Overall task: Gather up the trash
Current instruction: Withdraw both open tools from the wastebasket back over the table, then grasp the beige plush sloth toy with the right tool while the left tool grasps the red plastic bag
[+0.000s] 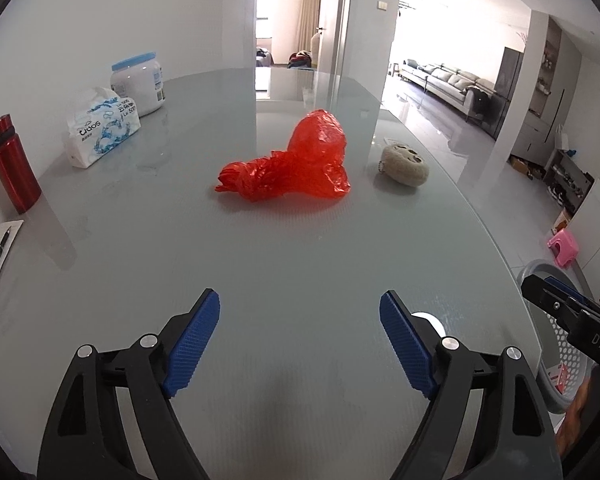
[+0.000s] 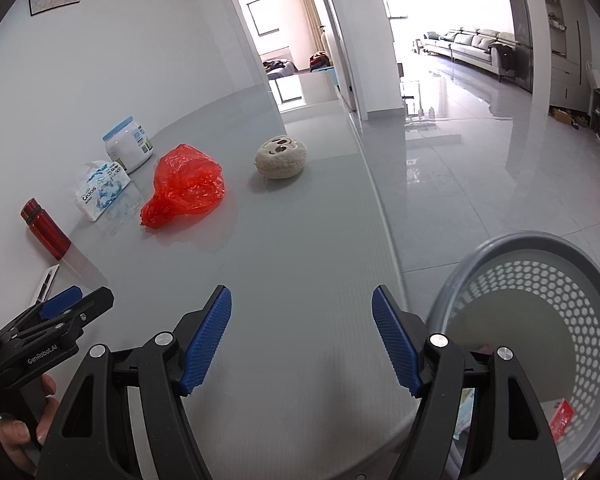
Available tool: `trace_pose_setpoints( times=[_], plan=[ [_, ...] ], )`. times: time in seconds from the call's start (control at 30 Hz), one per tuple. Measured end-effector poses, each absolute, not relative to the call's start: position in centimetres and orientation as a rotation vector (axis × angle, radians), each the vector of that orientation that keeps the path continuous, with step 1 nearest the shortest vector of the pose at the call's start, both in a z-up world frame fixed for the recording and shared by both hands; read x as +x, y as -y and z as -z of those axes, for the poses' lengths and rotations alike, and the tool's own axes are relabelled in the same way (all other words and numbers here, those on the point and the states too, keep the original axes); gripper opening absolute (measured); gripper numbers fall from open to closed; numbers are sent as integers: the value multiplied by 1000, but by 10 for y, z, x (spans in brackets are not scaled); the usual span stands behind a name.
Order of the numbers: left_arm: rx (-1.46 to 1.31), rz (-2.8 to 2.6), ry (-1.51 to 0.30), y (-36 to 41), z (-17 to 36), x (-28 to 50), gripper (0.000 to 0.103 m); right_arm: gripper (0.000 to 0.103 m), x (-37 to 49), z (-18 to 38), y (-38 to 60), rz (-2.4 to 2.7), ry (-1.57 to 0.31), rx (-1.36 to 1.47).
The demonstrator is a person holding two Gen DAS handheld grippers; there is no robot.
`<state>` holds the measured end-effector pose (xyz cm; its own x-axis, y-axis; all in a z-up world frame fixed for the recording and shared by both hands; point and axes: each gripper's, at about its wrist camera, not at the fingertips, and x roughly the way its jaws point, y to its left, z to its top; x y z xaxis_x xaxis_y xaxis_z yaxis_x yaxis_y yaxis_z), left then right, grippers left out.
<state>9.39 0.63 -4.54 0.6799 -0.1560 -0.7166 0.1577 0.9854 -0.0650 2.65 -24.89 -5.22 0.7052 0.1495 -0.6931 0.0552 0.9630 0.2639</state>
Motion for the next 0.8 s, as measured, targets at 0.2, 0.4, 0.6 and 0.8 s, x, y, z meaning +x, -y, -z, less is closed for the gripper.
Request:
trace_pose_setpoints(
  times=[0.2, 0.4, 0.6, 0.8],
  plan=[
    [-17, 131, -808, -20, 47, 127, 81, 70, 59, 51, 244, -73, -793, 264],
    [2, 127, -791, -17, 44, 156, 81, 70, 97, 53, 243, -95, -807, 284],
    [16, 128, -782, -15, 47, 182, 81, 71, 134, 52, 237, -104, -815, 259],
    [8, 134, -784, -16, 52, 204, 81, 71, 171, 58, 236, -118, -842, 286]
  ],
)
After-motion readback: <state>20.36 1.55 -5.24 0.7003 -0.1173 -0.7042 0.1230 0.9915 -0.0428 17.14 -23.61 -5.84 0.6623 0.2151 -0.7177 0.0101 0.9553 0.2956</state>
